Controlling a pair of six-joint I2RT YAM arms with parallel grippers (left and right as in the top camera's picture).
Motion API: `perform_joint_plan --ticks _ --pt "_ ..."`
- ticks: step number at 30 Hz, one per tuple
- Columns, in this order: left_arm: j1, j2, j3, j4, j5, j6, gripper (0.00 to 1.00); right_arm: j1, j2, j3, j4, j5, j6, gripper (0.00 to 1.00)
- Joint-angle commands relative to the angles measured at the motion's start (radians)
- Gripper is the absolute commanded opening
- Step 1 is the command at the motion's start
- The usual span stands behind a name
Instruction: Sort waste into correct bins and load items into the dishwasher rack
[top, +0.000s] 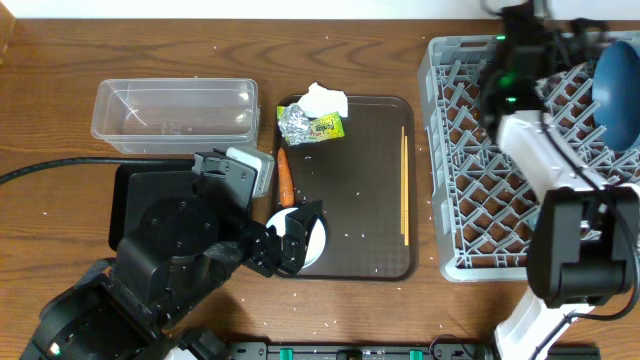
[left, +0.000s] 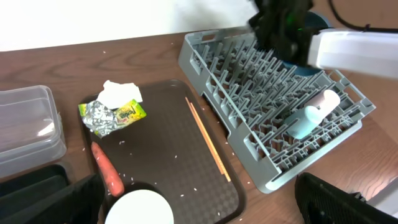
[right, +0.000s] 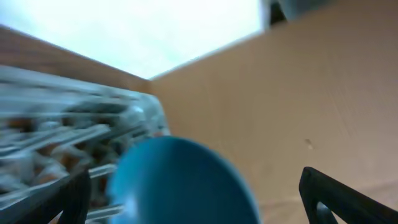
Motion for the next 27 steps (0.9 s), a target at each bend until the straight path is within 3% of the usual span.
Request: perform_joint_plan --ticks 1,7,11,13,18,21,27 --pt "-0.002 -0.003 0.013 0.005 0.003 0.018 0.98 0.09 -0.03 0.02 -0.048 -0.003 0.055 0.99" --pt "-0.002 -0.003 0.013 -0.014 0.003 0.017 0.98 0.247 -0.06 0.02 -0.187 -0.021 0.134 0.99" --pt "-0.002 -0.003 0.013 -0.056 -0.066 0.016 0.98 0.363 -0.089 0.02 -0.45 -0.135 0.377 0.99" --pt "-0.002 -0.003 0.013 -0.086 -0.14 -0.007 0.98 0.407 -0.101 0.02 -0.603 -0.271 0.546 0.99" --pt "-0.002 -0.003 0.013 -0.15 -0.272 -0.114 0.98 0.477 -0.111 0.02 -0.879 -0.843 0.935 0.99" --pt "-0.002 0.005 0.013 -0.202 -0.293 -0.137 0.98 0.48 -0.111 0.02 -0.961 -1.085 1.058 0.92" --pt "-0.001 0.037 0.013 -0.272 -0.336 -0.203 0.98 0.462 -0.111 0.02 -1.036 -1.187 1.273 0.89"
